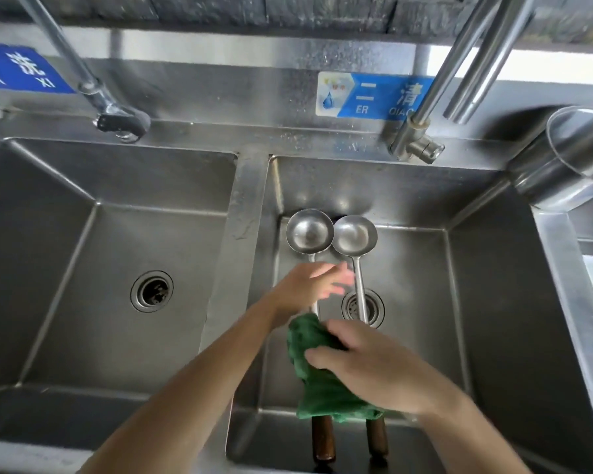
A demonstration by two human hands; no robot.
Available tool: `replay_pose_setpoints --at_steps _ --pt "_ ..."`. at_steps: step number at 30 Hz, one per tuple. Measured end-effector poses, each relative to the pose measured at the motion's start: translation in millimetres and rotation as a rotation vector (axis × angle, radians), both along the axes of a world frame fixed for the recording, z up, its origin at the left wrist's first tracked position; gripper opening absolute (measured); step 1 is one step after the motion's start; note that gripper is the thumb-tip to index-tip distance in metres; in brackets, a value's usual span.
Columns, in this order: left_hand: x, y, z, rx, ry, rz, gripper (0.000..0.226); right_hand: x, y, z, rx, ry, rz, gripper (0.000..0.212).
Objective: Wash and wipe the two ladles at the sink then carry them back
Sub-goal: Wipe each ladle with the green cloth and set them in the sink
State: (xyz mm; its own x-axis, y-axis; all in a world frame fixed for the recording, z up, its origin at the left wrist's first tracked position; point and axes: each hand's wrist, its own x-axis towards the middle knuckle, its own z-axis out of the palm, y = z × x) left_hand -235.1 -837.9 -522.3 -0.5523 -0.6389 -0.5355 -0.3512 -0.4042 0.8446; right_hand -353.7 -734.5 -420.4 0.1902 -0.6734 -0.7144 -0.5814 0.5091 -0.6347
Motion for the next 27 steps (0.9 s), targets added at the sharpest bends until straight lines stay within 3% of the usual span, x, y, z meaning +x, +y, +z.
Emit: replay_pose_setpoints --at_steps 2,4,6,8,9,12,13,15,18,20,22,27 --pt "18.7 3.0 45.0 0.257 0.238 -0.151 0.065 -7.6 -13.2 37.4 -0.012 -0.127 -0.011 0.036" --pt "42.3 5.9 77.5 0.355 0.301 -0.211 0.080 -16.3 -24.9 74.6 -0.049 -0.264 -0.014 0.030" --pt "66.8 3.2 102.5 0.295 0.315 -0.248 0.091 -23.2 -36.2 110.1 -0.083 -0.348 -0.009 0.024" --pt "87.8 -1.6 123.6 0.129 0.257 -0.309 0.093 -26.2 -47.1 137.1 -0.120 -0.370 -0.011 0.037" --pt "98.9 -5.5 128.7 0.072 0.230 -0.338 0.087 -27.3 -52.8 145.4 -0.120 -0.374 -0.016 0.038" --pt "130.2 -13.2 131.2 -0.008 0.133 -0.329 0.031 -29.6 -70.6 158.6 -0.067 -0.403 -0.045 0.028" --pt "141.0 -14.2 126.9 -0.022 0.100 -0.276 0.028 -29.9 -76.1 159.0 -0.053 -0.404 -0.057 0.028" --pt "163.2 -14.4 119.5 -0.003 0.118 -0.123 0.034 -31.1 -84.5 151.6 -0.032 -0.387 -0.078 0.036" --pt "193.2 -16.7 111.2 0.040 0.180 0.123 0.019 -29.6 -86.0 121.4 0.023 -0.343 -0.138 0.037" --pt "210.2 -19.5 108.7 0.020 0.135 0.182 0.012 -25.1 -81.5 91.5 0.084 -0.326 -0.183 0.054" --pt "222.7 -22.0 99.4 0.017 0.056 0.169 0.021 -19.7 -78.2 57.8 0.141 -0.331 -0.215 0.066" --pt "242.0 -35.5 55.5 0.120 -0.135 0.233 0.024 9.5 -78.0 -24.4 0.192 -0.163 -0.255 0.050"
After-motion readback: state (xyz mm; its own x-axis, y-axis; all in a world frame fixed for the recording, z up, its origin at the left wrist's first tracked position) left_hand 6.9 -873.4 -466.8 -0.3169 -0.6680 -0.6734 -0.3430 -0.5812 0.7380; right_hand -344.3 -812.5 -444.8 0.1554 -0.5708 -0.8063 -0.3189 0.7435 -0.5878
